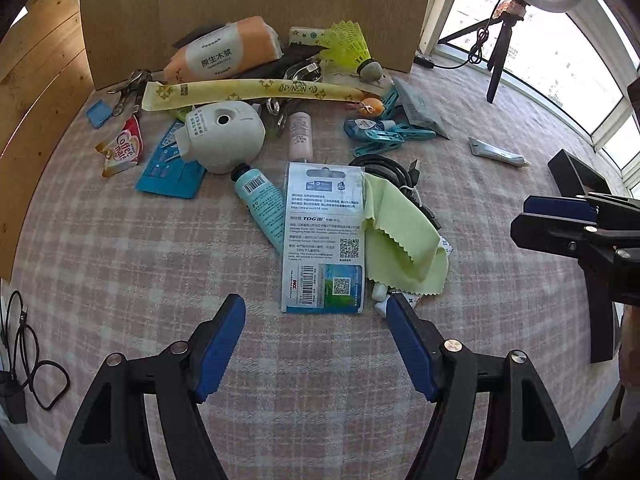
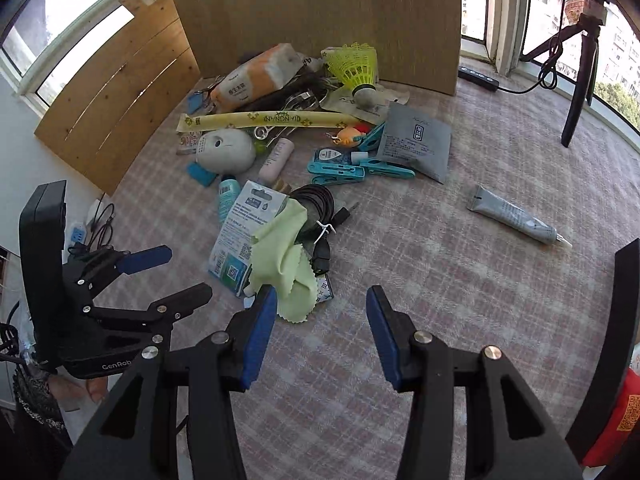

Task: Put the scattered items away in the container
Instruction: 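Move both open tools back toward the pile, then grasp the green cloth with the right gripper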

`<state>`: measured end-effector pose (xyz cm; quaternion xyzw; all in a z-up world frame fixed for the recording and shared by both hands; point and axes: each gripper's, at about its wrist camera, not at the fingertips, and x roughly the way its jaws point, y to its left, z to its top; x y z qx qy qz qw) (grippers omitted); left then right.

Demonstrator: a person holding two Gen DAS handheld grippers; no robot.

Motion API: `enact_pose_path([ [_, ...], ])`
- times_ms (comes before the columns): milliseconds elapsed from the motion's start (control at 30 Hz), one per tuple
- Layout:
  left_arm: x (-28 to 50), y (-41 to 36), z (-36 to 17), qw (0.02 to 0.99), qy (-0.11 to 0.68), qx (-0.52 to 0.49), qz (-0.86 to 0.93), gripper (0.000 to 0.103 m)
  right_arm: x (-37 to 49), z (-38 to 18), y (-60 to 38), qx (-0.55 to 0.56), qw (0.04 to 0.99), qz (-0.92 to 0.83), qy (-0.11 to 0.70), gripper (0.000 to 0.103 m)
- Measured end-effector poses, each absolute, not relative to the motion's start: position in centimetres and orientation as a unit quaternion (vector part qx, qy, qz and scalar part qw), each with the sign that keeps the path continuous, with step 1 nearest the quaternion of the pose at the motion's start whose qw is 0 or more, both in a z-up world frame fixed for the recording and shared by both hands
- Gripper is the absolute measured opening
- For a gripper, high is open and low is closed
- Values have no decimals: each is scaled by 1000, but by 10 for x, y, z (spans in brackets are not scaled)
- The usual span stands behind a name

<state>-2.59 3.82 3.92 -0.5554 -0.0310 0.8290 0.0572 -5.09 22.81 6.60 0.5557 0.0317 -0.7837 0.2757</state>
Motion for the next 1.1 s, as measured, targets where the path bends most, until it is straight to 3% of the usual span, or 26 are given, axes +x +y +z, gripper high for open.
enact_pose_path([
  [600, -67, 49, 5, 54, -22, -579, 813, 71, -78, 18, 171, 587, 298, -749, 78, 44],
  [833, -78, 59, 1, 48, -6, -578, 814, 70, -80, 18, 163, 583, 304, -747, 99, 26],
  [933, -80, 58, 1, 51, -12, -578, 814, 69, -80, 17, 163, 585, 297, -748, 105, 8],
  [1100, -78, 53, 2, 49, -11, -579, 814, 68, -84, 15, 177, 595, 291, -744, 85, 4],
])
